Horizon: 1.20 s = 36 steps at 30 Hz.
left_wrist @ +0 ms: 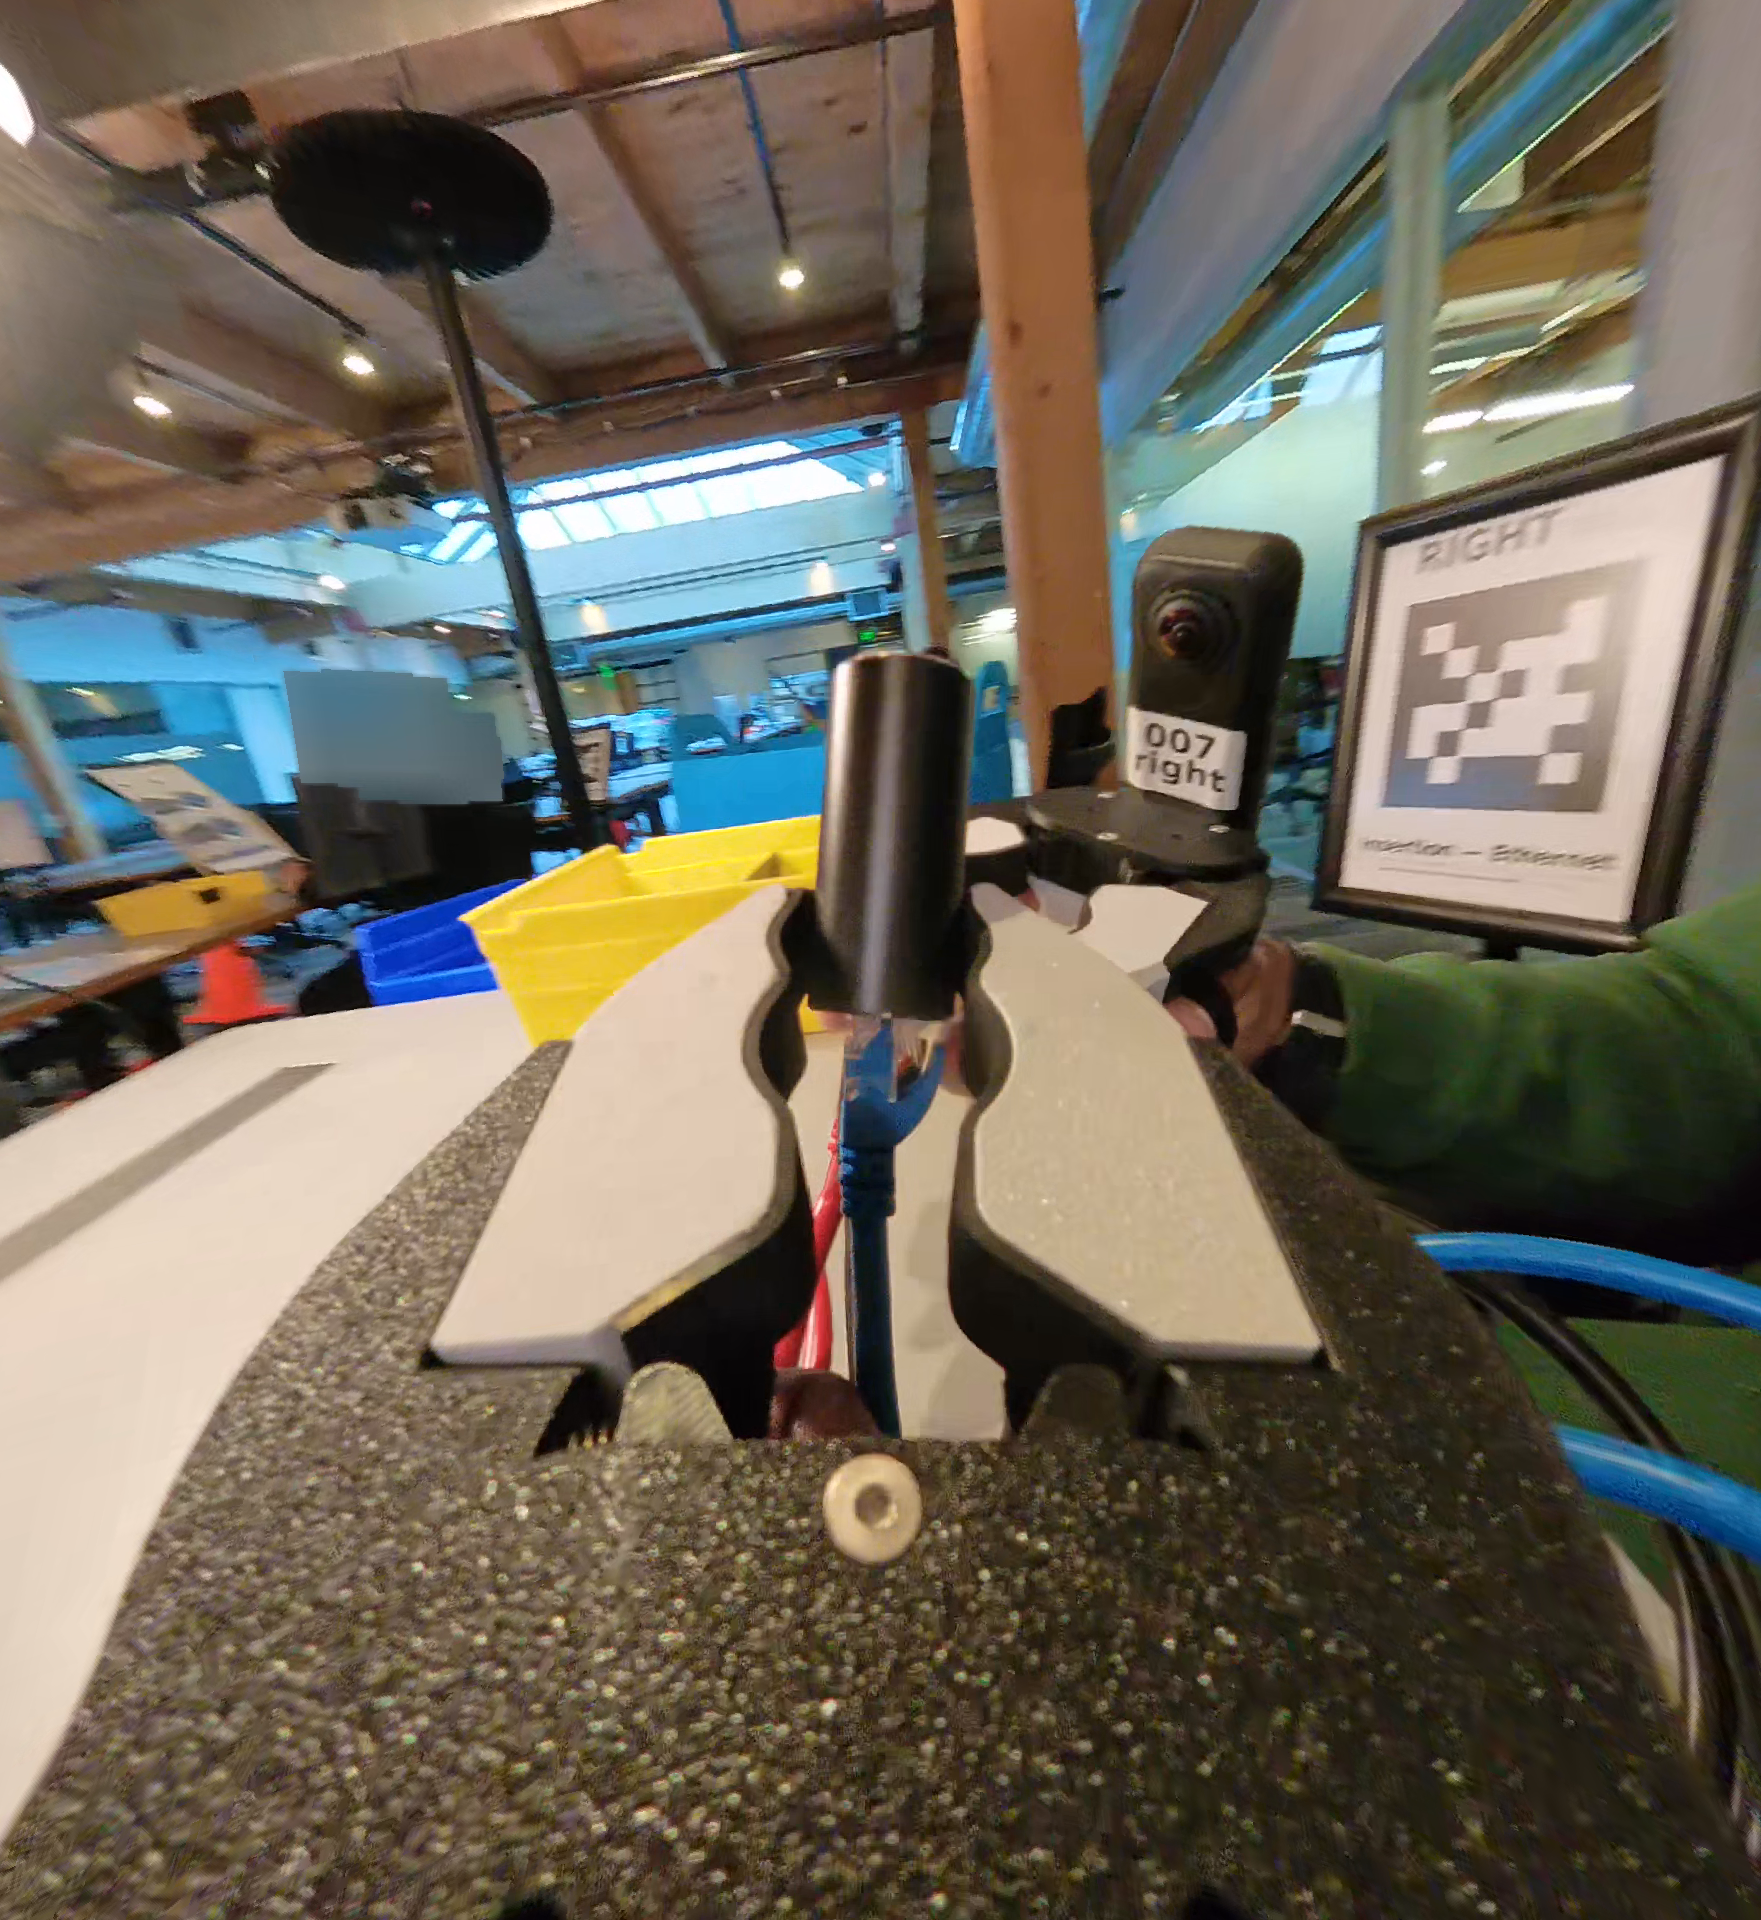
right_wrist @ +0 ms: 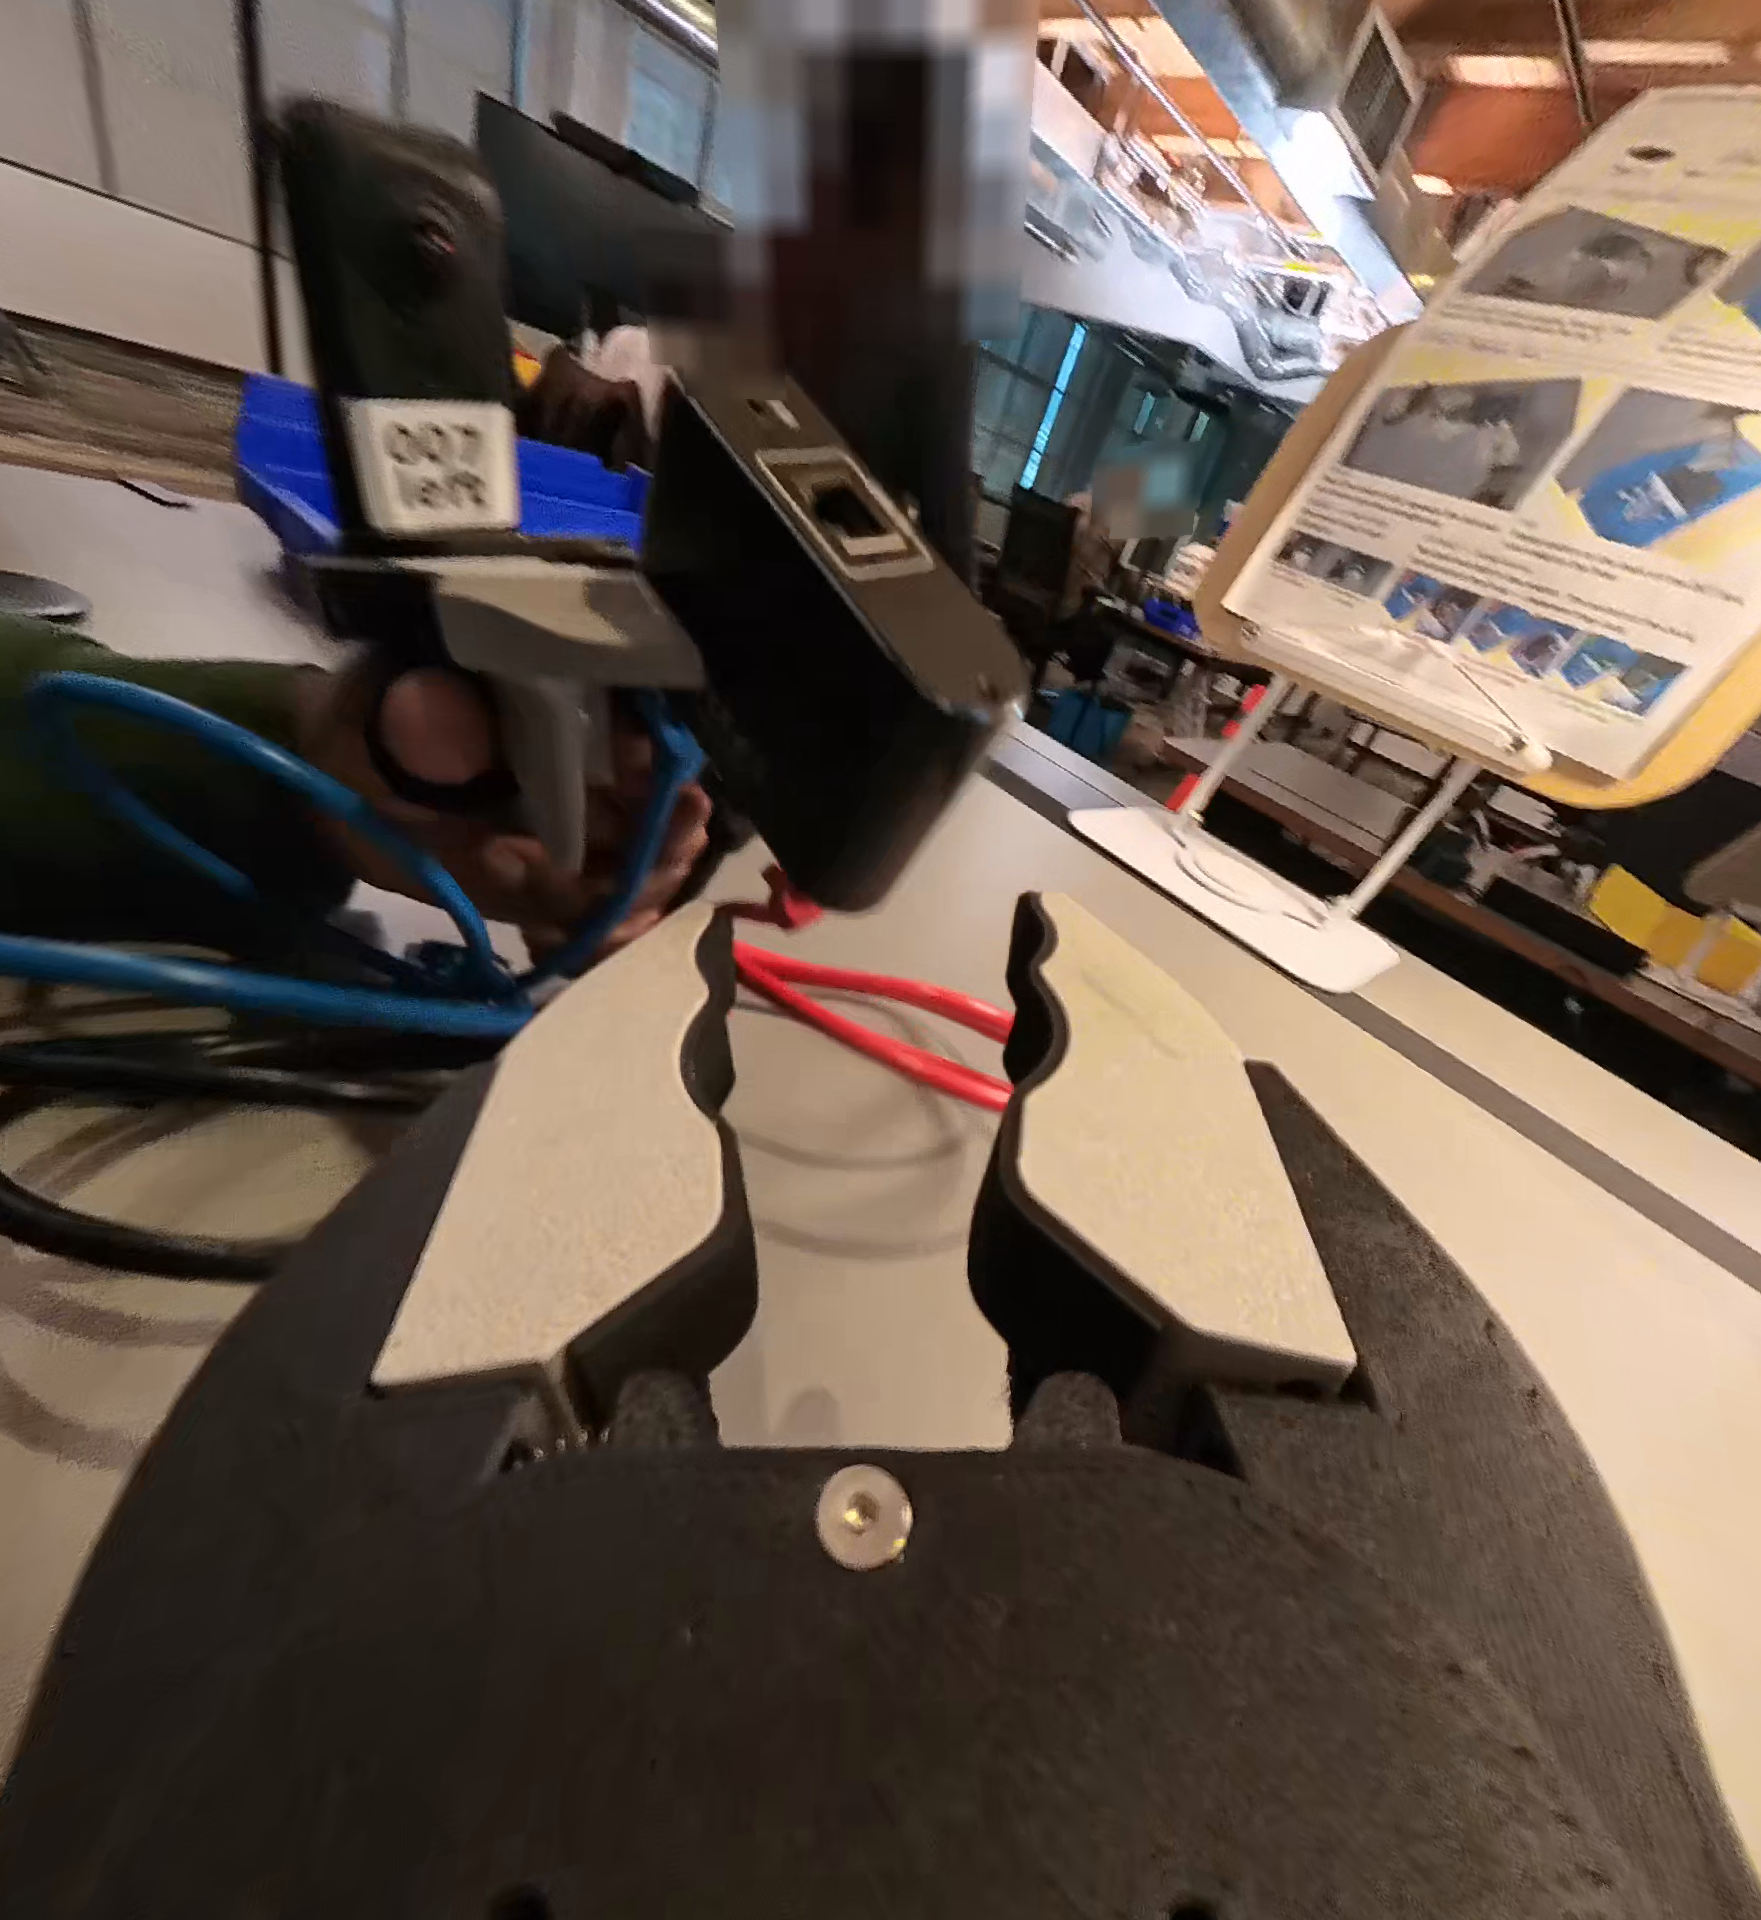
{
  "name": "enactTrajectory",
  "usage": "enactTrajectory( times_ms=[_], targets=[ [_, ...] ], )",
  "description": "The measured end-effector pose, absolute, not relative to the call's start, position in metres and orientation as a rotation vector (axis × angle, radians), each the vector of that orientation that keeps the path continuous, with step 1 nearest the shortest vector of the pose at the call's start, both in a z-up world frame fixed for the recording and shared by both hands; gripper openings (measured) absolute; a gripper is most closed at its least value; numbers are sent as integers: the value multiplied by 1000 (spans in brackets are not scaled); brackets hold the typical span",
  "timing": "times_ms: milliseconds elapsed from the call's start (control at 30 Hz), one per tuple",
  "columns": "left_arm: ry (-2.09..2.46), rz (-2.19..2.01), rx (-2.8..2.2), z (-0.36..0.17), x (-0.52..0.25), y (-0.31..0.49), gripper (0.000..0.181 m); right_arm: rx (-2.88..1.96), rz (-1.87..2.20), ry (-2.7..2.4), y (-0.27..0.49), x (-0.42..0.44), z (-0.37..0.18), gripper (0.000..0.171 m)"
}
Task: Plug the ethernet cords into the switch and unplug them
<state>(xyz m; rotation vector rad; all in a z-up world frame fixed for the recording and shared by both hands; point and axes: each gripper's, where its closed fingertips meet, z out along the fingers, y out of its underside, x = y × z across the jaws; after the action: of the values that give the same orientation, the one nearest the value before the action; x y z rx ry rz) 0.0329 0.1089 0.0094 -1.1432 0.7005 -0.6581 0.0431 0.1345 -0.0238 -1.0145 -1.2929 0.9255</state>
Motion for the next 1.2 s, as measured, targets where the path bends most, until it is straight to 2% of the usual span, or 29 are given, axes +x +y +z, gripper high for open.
enactTrajectory(
  times_ms=[167, 467, 667, 767, 900, 1200],
  targets=[
    [708, -796, -1125, 4, 44, 105, 26, -988, 957, -1349, 120, 29, -33, 46],
    [604, -928, -1003, 26, 28, 96, 26, -996, 1116, -1258, 113, 24, -22, 13],
    [615, -882, -1027, 24, 26, 98, 28, -1005, 1083, -1226, 119, 21, -19, 11],
    [619, -787, -1063, 22, 25, 105, 42, -1001, 1010, -1205, 127, 25, -15, 11],
    [631, -658, -1085, 25, 20, 108, 54, -988, 804, -1226, 136, 31, -8, 11],
    [618, -197, -1030, 42, -3, 110, 59, -914, 263, -1210, 161, 48, 26, 11]
  ],
)
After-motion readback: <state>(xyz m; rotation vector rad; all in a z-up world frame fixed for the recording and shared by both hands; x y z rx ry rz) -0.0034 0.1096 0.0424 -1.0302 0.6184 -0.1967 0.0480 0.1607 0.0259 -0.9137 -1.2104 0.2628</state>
